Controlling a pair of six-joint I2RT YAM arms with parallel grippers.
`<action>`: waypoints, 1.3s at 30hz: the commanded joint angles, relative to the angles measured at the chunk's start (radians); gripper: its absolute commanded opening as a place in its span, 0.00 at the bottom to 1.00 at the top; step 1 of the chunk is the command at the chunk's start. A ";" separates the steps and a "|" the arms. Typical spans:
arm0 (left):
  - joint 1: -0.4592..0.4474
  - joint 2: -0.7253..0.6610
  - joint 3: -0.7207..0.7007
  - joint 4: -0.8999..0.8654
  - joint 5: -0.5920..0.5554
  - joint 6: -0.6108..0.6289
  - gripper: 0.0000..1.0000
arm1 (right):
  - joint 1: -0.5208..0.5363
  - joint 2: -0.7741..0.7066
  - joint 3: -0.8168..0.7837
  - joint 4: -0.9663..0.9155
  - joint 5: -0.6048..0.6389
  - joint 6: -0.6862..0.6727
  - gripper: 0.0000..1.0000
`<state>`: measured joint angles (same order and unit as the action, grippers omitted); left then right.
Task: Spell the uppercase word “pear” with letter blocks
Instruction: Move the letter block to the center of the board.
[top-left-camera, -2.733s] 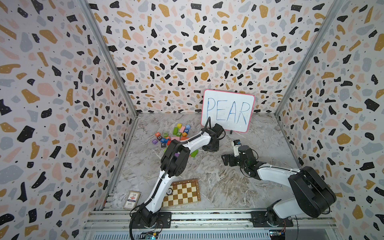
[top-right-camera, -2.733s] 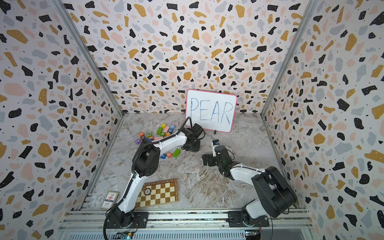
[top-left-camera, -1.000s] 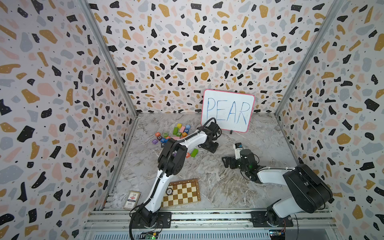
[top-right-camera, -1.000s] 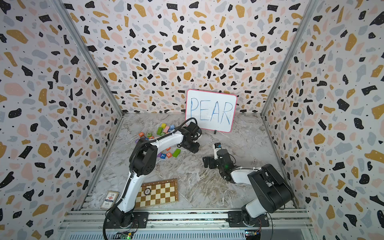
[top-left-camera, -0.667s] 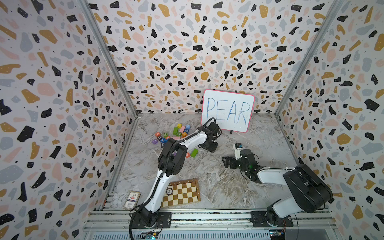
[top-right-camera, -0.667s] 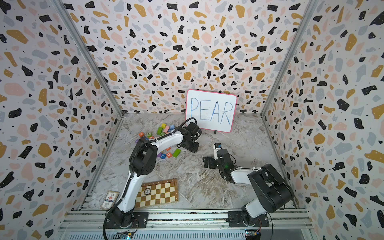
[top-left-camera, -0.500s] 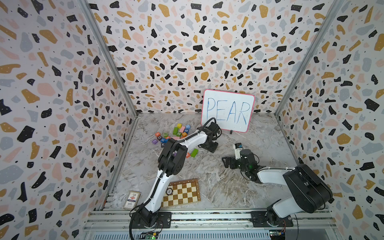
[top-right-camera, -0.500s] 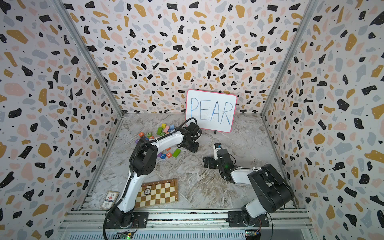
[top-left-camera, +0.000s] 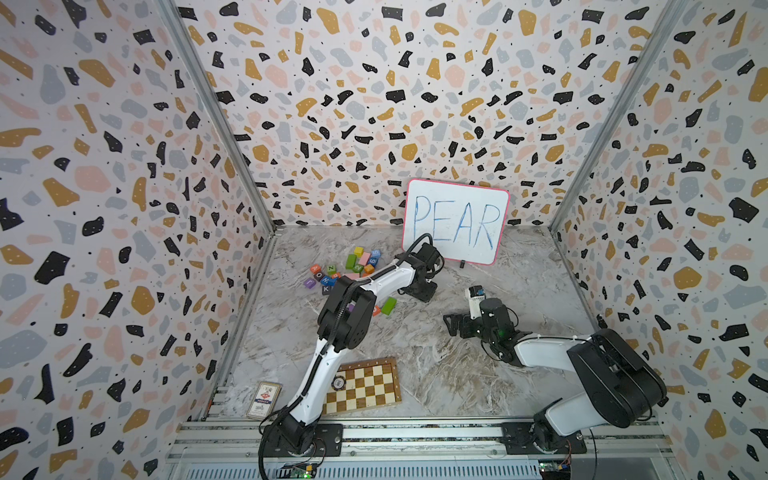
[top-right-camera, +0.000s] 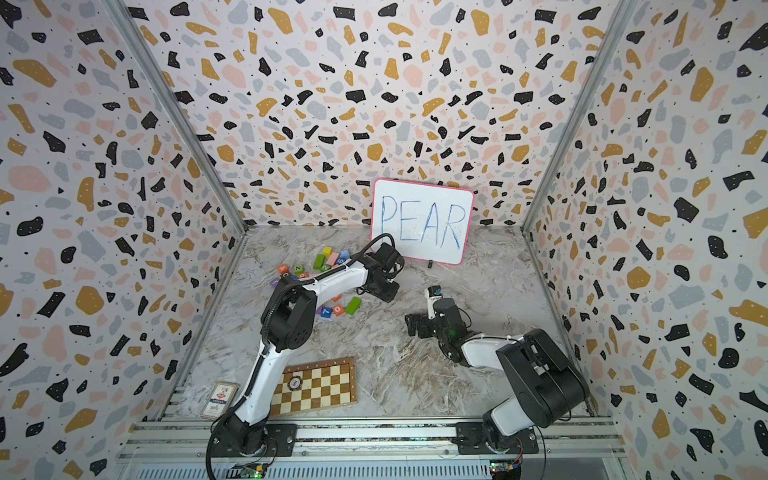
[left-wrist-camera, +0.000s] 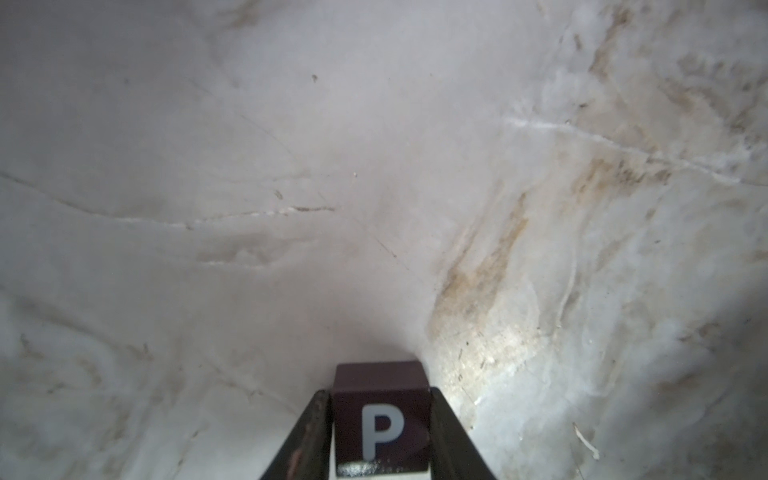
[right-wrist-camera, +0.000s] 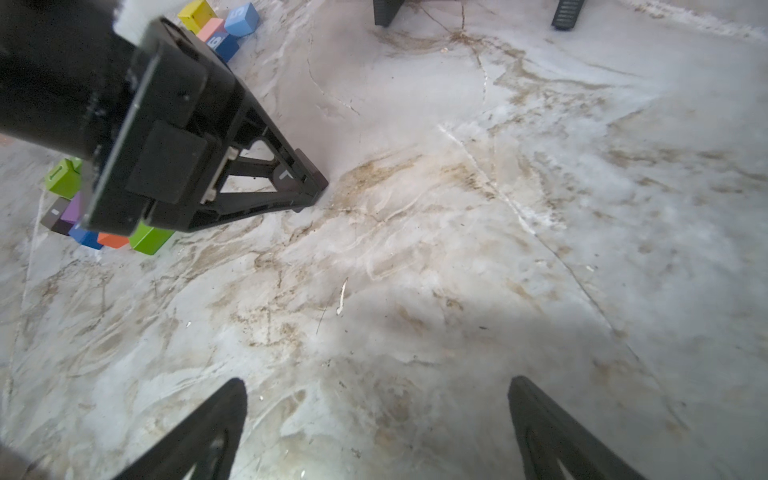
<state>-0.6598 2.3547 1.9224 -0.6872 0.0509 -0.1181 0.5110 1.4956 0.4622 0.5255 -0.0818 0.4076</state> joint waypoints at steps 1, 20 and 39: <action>0.011 0.040 -0.030 -0.008 -0.006 -0.032 0.36 | 0.006 -0.010 0.030 -0.019 0.015 -0.018 1.00; 0.017 0.016 -0.041 -0.055 -0.089 -0.182 0.30 | 0.024 -0.030 0.032 -0.008 0.018 -0.030 1.00; 0.024 0.016 -0.035 -0.071 -0.065 -0.313 0.32 | 0.041 -0.028 0.026 0.002 0.009 -0.024 0.99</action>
<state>-0.6502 2.3524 1.9133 -0.6601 -0.0093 -0.3847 0.5484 1.5108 0.4812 0.5247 -0.0757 0.3912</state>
